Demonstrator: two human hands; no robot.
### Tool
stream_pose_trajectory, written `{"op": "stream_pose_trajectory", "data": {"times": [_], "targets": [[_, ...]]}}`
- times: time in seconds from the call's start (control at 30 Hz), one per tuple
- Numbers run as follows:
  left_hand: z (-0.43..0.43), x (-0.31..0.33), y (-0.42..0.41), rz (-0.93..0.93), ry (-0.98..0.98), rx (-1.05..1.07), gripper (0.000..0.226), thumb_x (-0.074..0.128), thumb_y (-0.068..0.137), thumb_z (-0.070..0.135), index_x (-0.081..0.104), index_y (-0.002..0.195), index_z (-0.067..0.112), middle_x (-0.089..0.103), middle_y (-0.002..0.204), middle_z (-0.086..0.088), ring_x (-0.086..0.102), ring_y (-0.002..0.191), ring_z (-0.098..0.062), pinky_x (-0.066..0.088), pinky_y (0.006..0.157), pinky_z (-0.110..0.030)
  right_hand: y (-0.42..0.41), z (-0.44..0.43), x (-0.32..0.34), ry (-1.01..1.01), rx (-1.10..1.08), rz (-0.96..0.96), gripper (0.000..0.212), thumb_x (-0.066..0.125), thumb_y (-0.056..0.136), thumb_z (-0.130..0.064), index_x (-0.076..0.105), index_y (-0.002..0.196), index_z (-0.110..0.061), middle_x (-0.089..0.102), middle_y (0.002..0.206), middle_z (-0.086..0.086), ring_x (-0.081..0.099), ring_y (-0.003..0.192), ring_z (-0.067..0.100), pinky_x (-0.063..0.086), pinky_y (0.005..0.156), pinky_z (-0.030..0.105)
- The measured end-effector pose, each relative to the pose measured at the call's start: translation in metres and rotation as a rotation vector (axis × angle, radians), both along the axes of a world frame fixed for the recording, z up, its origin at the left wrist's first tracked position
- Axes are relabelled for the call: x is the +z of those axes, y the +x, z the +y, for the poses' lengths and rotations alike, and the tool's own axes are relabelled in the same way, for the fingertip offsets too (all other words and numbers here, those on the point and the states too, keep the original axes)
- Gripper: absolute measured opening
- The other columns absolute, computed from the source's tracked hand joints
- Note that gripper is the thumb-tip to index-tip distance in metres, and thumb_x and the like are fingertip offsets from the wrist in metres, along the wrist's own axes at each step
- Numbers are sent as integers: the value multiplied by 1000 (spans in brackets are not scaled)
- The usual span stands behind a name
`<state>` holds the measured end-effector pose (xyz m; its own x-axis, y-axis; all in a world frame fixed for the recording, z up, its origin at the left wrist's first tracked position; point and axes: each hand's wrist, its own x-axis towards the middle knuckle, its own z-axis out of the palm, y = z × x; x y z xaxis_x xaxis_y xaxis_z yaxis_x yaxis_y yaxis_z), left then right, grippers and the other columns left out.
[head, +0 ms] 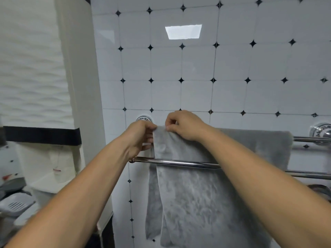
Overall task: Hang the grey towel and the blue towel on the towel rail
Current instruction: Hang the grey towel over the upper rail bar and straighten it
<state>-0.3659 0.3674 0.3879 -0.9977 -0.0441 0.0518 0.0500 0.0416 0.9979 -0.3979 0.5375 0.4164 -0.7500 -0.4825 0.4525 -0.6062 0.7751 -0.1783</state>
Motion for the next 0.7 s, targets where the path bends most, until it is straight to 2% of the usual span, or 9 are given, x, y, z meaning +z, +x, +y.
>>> {"op": "stream_pose_trajectory", "data": {"times": [0.1,0.2,0.27,0.33,0.43,0.53,0.6,0.7], "targets": [[-4,-2,-2,17,12,24,9,59,84,15,62,75,16,62,70,-1,56,65,-17,37,67,-30,-5,1,13,3,-119,-5,7,57,84,-23,63,81,-24,65,91,-9,60,93,20,46,76,32],[-4,-3,-1,52,14,16,10,66,84,22,67,77,15,68,67,1,61,66,-16,37,70,-32,-13,5,24,-122,-224,-29,18,53,79,-20,69,87,-18,71,99,-1,63,94,24,53,81,36],[-2,-1,-1,77,-28,10,20,74,79,32,72,83,13,72,69,2,65,67,-16,39,74,-34,-16,0,22,-115,-252,-41,18,54,80,-22,69,88,-17,70,100,2,63,95,27,52,79,35],[2,0,-1,102,-84,64,28,79,73,28,73,89,7,74,72,-1,68,66,-16,41,74,-33,-20,-1,16,-77,-273,-39,18,56,83,-31,67,91,-20,68,102,1,61,97,27,48,77,33],[4,-1,-7,120,-96,154,14,77,75,17,71,84,7,73,68,-3,68,57,-15,40,62,-26,-16,31,19,-56,-245,-57,21,59,85,-40,66,91,-22,69,100,-4,61,96,21,48,82,34],[3,-3,-15,182,-78,205,13,77,77,10,68,68,6,69,55,0,64,46,-14,39,43,-14,2,103,28,-138,-133,-188,19,71,79,-42,71,82,-23,72,75,-12,62,70,2,47,67,24],[3,-5,-21,219,-86,226,15,77,76,9,67,69,0,67,58,-5,62,49,-18,43,51,-18,18,151,25,-116,-120,-232,12,80,74,-34,73,79,-25,70,69,-12,58,63,-1,43,65,21],[6,-7,-25,267,-215,286,27,76,75,15,57,57,9,55,57,-6,52,57,-20,48,62,-32,24,181,13,-124,-162,-229,7,80,77,-22,73,76,-23,72,74,-7,59,72,8,44,73,26]]}}
